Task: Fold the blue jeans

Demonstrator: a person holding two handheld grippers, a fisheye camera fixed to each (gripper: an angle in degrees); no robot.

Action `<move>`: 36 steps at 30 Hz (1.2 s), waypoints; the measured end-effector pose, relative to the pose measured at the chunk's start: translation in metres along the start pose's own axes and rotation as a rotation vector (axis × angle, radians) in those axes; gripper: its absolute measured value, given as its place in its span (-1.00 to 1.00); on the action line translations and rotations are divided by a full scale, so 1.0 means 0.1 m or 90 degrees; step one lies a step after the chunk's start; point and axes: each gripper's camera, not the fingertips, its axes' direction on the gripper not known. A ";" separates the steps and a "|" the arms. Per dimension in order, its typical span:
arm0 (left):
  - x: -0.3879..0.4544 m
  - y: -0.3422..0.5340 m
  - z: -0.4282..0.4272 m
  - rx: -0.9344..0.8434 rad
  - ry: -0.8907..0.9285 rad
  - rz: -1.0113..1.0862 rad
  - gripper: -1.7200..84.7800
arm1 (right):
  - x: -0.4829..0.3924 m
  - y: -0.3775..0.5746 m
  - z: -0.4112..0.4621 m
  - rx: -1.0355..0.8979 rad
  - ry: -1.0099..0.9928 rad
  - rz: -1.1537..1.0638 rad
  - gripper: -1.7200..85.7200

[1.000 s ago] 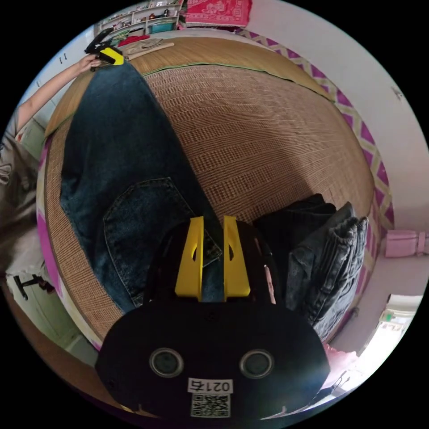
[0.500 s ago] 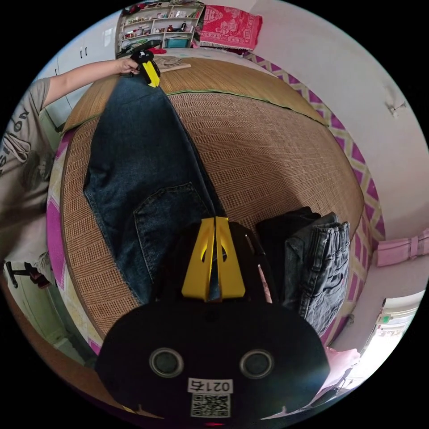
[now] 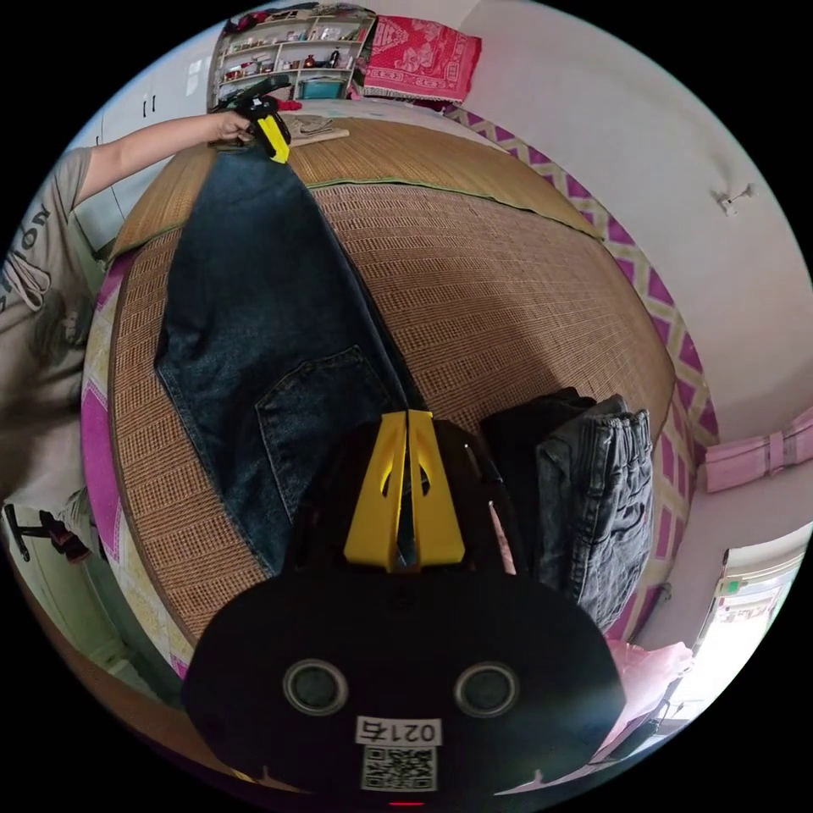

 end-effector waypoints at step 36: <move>0.71 2.59 -2.82 0.242 0.022 -0.350 -0.98 | -1.32 1.97 -3.30 0.149 -0.053 0.215 -0.98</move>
